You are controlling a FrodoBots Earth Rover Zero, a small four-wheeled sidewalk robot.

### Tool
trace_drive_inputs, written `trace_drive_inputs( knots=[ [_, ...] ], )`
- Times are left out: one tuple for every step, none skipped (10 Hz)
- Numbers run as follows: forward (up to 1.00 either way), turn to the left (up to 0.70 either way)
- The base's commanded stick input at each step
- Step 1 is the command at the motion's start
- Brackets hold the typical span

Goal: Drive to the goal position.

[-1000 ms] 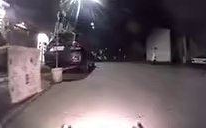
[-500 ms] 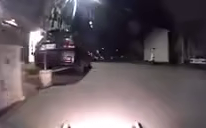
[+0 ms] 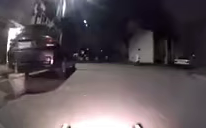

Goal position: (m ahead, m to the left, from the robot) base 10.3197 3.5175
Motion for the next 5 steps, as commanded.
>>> trace_drive_inputs(
  knots=[
    [0.85,-0.05],
    [0.85,-0.02],
    [0.85,0.00],
    [0.85,0.00],
    [0.85,0.00]
  ],
)
